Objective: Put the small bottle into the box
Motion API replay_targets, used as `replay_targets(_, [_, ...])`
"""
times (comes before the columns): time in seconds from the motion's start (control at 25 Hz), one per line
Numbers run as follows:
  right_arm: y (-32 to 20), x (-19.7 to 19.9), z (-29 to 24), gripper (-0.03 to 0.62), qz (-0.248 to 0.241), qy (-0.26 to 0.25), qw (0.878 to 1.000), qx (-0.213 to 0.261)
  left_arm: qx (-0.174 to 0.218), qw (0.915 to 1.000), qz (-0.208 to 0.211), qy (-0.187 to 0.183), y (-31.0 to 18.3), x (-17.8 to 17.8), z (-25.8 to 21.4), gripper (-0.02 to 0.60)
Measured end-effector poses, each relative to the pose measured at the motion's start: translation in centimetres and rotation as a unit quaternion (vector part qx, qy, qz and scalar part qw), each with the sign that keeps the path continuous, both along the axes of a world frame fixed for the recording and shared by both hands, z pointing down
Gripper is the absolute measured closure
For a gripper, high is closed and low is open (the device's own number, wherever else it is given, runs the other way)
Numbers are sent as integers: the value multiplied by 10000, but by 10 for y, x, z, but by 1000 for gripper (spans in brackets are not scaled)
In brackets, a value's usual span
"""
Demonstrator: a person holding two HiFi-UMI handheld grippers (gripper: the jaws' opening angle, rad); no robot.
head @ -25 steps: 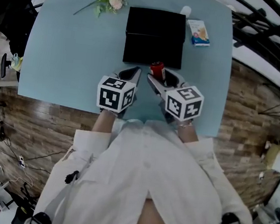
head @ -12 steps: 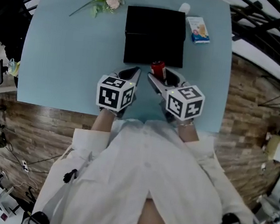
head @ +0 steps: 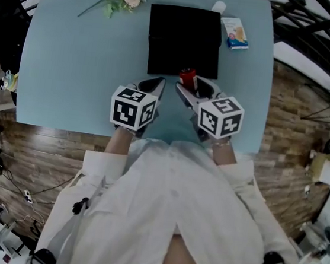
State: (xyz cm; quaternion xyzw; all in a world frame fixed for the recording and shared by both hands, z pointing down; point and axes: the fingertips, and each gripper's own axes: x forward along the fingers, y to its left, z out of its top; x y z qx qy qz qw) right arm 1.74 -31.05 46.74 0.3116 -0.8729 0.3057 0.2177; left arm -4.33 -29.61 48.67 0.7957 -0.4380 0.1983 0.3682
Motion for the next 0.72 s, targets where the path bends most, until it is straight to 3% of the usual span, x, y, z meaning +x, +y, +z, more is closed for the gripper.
replay_targets(0.4, [-15, 5, 6, 385, -243, 433, 9987, 75, -6, 10000, 57, -74, -5, -1, 8, 578])
replay_targets(0.72, [-30, 0, 13, 385, -876, 914, 9918, 151, -4, 10000, 7, 33, -8, -1, 12, 578])
